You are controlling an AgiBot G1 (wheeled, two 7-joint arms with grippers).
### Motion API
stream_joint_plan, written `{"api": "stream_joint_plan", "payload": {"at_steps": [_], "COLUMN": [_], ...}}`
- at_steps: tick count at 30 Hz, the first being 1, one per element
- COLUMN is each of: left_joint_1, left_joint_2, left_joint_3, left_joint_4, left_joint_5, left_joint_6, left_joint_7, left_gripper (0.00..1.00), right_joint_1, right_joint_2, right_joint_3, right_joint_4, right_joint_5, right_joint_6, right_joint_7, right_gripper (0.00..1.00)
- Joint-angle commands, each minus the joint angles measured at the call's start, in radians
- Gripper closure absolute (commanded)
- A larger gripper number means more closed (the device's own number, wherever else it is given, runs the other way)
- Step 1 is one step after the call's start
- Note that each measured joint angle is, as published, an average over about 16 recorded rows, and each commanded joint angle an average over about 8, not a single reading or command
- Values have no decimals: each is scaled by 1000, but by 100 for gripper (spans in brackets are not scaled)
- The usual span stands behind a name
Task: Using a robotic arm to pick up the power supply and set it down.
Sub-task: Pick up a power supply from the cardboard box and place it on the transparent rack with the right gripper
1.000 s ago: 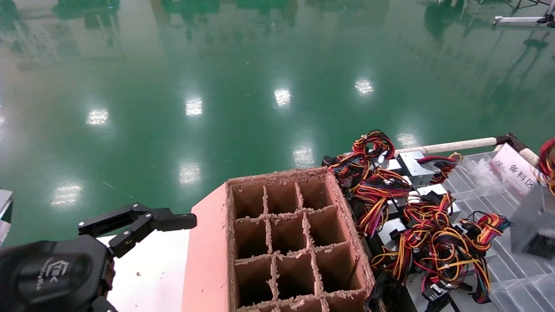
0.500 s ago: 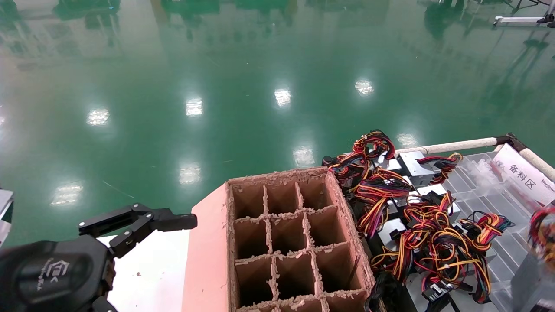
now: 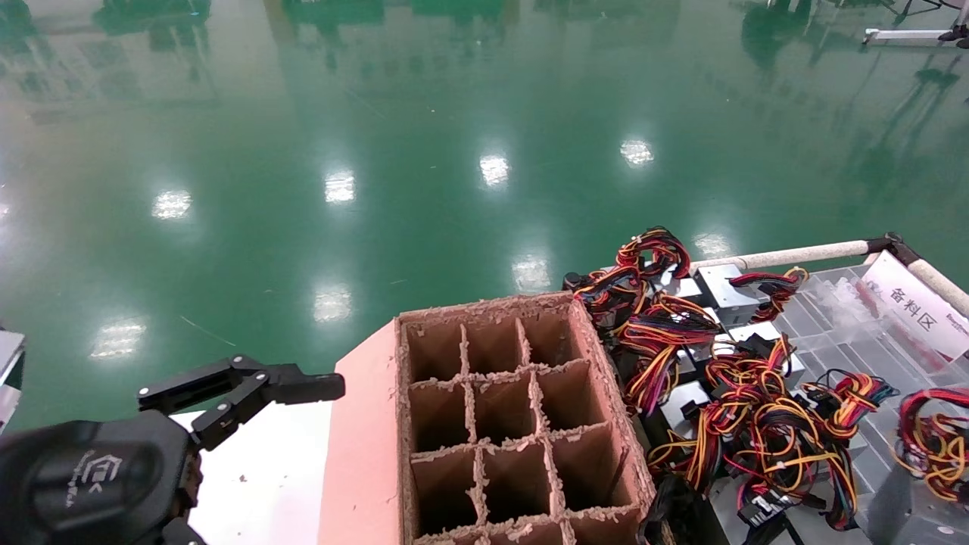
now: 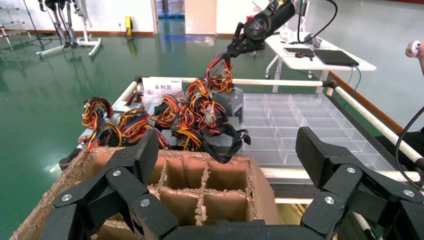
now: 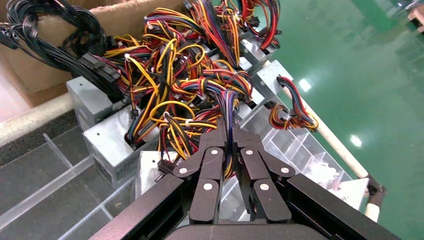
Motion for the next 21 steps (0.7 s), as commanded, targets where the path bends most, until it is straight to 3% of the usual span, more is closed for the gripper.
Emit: {"api": "stream_joint_plan", "payload": {"at_steps": [1, 10, 21], "left_joint_1": [0, 0, 0], "left_joint_2": [0, 0, 0], "left_joint_3": [0, 0, 0], "left_joint_4": [0, 0, 0], "left_joint_5": [0, 0, 0], "left_joint_6": [0, 0, 0], "left_joint_7": [0, 0, 0], "left_gripper": [0, 0, 0], "right_joint_1": [-5, -8, -50], "right_joint_2": [-1, -9, -6], "right_joint_3": [-9, -44, -84], "right_joint_4": [7, 21, -70], "right_joint_5": [10, 15, 27], "right_joint_6": [1, 7, 9], "right_joint_7": [1, 6, -47], "right_gripper": [100, 100, 100]}}
